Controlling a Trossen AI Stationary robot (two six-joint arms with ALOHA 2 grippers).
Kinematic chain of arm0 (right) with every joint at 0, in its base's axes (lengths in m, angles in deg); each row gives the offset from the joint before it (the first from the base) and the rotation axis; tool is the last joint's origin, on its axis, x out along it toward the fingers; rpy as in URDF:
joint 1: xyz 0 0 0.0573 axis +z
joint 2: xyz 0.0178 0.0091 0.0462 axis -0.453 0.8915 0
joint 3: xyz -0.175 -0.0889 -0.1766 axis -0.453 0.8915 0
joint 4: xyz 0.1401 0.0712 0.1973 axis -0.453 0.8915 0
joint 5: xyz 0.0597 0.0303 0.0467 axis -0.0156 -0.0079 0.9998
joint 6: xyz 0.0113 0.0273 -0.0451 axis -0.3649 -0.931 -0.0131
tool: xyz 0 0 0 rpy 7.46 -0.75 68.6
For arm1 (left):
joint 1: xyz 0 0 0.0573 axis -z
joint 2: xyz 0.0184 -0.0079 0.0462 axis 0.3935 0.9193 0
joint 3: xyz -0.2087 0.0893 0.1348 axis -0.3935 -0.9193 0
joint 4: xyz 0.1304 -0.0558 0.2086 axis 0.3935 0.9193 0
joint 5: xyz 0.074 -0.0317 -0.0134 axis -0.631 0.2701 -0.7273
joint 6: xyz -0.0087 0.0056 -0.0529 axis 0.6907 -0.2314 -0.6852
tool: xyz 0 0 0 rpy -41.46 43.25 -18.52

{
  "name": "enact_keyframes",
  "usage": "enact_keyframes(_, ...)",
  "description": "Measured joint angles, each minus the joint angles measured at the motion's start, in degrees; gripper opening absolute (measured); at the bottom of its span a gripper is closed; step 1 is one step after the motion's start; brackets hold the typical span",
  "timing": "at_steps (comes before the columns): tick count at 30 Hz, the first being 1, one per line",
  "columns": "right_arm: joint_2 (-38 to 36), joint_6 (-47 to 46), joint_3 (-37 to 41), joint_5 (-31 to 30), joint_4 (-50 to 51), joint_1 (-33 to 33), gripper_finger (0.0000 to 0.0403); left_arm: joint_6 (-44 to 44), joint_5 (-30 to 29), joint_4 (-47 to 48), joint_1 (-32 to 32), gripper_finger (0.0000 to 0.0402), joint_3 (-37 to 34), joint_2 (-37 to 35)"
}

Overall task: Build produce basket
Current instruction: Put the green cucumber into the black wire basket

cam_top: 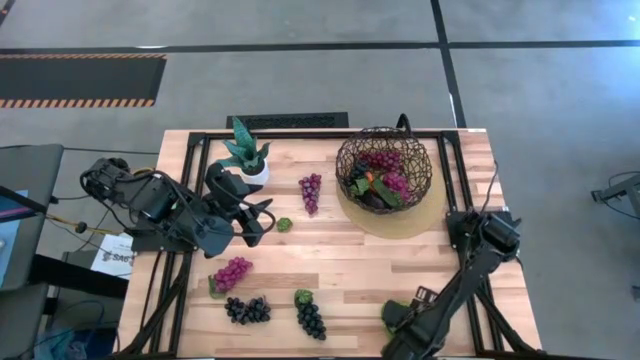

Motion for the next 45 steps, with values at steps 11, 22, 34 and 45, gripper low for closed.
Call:
enact_keyframes(11, -8.8, -7.2, 17.2, -1.6, -19.1, -0.7, 0.0203, 0.0, 2.6, 0.0, 0.0, 0.017, 0.0, 0.0)
enact_keyframes(22, -18.1, -11.1, 30.2, -4.8, -29.1, -0.1, 0.0181, 0.0, 2.2, 0.1, 0.0, 0.0171, 0.0, 0.0)
enact_keyframes(34, -18.2, -8.9, 31.8, -4.5, -33.9, -0.1, 0.0184, 0.0, 0.9, 0.1, 0.0, 0.0171, 0.0, 0.0)
enact_keyframes(45, -18.0, -4.5, 31.8, -4.5, -33.7, -0.9, 0.0177, -0.5, 0.9, 0.0, 0.0, 0.0171, 0.0, 0.0)
